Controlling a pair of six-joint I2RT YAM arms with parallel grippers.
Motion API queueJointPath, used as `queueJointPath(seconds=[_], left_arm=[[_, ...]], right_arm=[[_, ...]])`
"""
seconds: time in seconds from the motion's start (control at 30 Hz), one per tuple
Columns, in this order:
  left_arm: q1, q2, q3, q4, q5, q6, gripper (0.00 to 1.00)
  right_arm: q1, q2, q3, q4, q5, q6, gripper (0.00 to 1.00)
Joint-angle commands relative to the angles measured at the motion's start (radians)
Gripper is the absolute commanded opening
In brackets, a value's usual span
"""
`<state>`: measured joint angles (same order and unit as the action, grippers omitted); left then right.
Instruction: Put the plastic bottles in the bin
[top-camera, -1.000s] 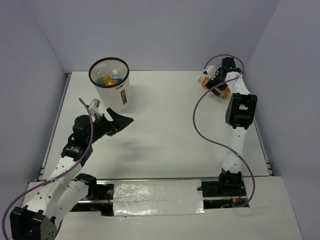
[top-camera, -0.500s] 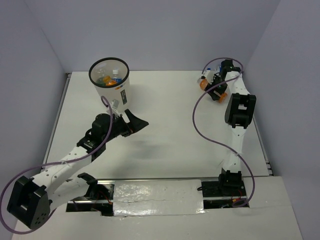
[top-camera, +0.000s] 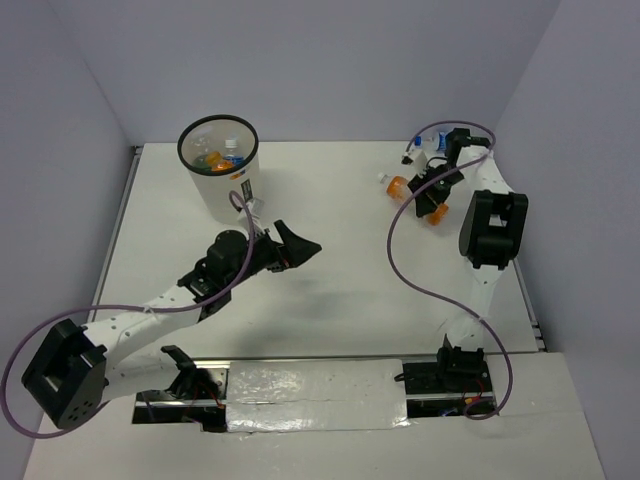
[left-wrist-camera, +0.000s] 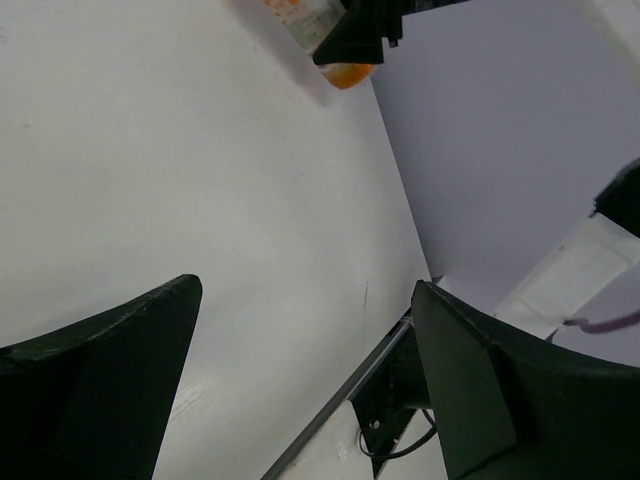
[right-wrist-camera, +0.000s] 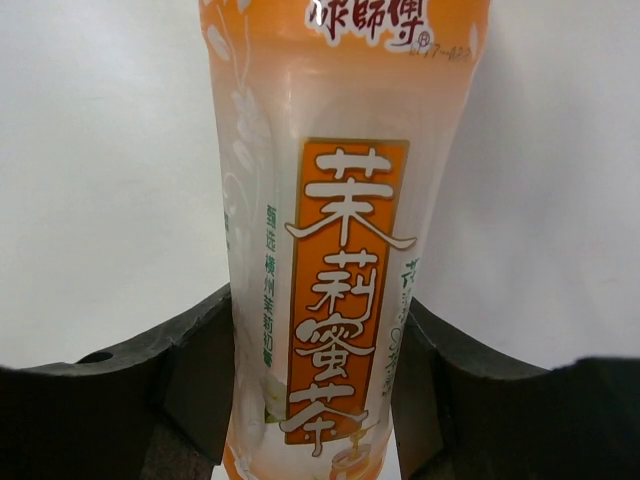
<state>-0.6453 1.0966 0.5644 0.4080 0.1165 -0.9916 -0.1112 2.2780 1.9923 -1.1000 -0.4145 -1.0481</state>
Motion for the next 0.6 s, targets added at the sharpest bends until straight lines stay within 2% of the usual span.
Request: queueJointPath(seconds=[0.0, 0.03, 0.13, 0.27, 0.33, 0.57], left_arm=[[-0.042, 0.038, 0.061, 0.149, -0.076, 0.048, 1.0], [-0.056, 0.066, 0.069, 0.184, -0.084, 0.057, 0.99], [-0.073, 0.137, 0.124, 0.216, -0.1, 0.064, 0.99], [-0.085, 0.23, 0.231, 0.255, -0.08, 0.059, 0.99], [-0.096, 0.275, 0.262, 0.275, -0.064, 0.047, 1.0], [-0.123, 0.33, 0.316, 0.345, -0.055, 0.005, 0.99]], right_arm=[[0.039, -0.248, -0.14, -0.098, -0.219, 0.111, 0.34], [0.05, -0.329, -0.233, -0.101, -0.304, 0.143, 0.33], [0.103, -0.469, -0.351, -0.104, -0.467, 0.215, 0.32], [0.177, -0.592, -0.506, -0.118, -0.679, 0.287, 0.32], [0.231, -0.644, -0.545, -0.112, -0.737, 0.335, 0.32], [0.34, -0.765, -0.612, 0.069, -0.787, 0.53, 0.34]])
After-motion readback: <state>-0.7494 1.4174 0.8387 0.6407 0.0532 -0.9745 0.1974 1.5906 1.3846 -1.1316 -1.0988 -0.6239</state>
